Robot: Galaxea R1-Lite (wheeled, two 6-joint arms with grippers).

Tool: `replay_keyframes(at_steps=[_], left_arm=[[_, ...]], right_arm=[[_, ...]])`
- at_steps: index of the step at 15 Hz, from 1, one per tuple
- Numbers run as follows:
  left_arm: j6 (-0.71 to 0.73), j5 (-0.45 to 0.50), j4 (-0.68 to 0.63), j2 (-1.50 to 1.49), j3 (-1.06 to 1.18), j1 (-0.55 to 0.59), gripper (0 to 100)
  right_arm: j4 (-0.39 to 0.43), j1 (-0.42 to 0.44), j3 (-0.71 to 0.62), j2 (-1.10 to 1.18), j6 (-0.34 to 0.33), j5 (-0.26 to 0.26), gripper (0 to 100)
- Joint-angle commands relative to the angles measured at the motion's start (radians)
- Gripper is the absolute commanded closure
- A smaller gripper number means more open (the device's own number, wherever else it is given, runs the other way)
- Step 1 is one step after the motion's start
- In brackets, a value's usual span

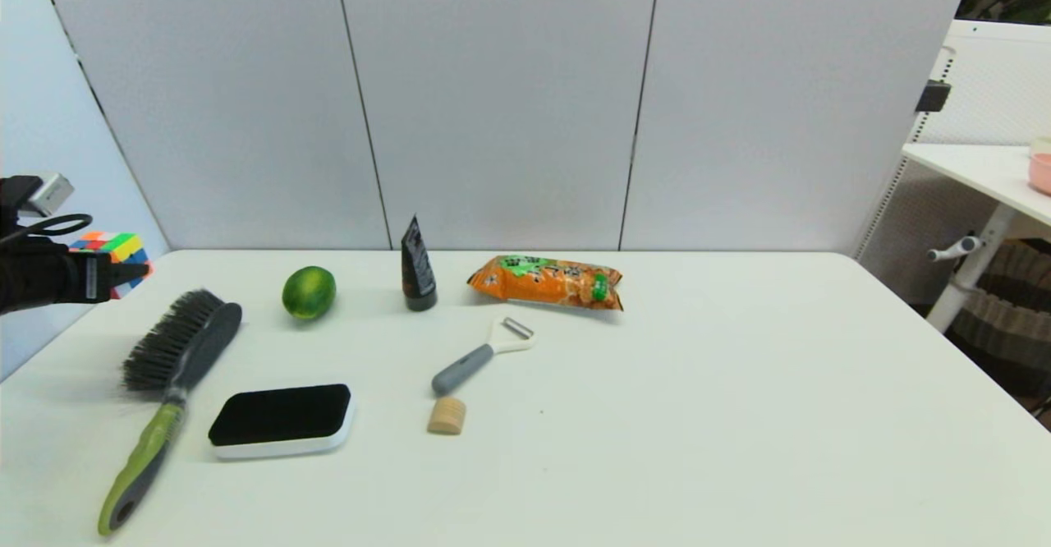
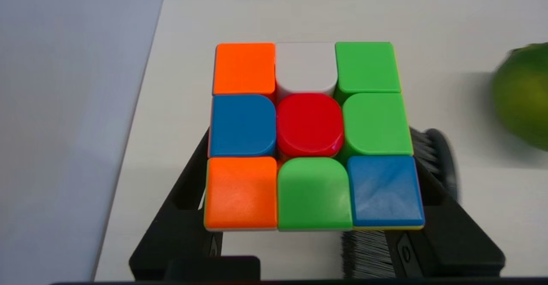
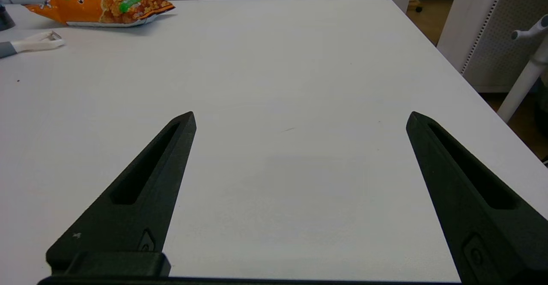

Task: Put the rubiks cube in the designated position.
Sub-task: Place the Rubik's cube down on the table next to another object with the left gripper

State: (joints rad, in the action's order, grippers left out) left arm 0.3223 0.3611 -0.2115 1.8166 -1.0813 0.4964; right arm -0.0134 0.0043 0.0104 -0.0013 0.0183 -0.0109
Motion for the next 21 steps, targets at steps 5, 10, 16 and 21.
replay_keyframes(at_steps=[5,10,16,21], left_arm=[[0.009,-0.031,-0.074,0.113,0.046,0.013,100],[0.001,-0.028,-0.103,0.150,0.058,0.019,0],[0.011,-0.025,-0.166,0.150,0.067,0.028,0],[0.009,-0.042,-0.131,-0.077,-0.151,0.034,0]], right_arm=[[0.000,0.000,0.000,0.001,0.000,0.000,0],[0.000,0.000,0.000,0.001,0.000,0.000,0],[0.000,0.000,0.000,0.001,0.000,0.000,0],[0.000,0.000,0.000,0.001,0.000,0.000,0]])
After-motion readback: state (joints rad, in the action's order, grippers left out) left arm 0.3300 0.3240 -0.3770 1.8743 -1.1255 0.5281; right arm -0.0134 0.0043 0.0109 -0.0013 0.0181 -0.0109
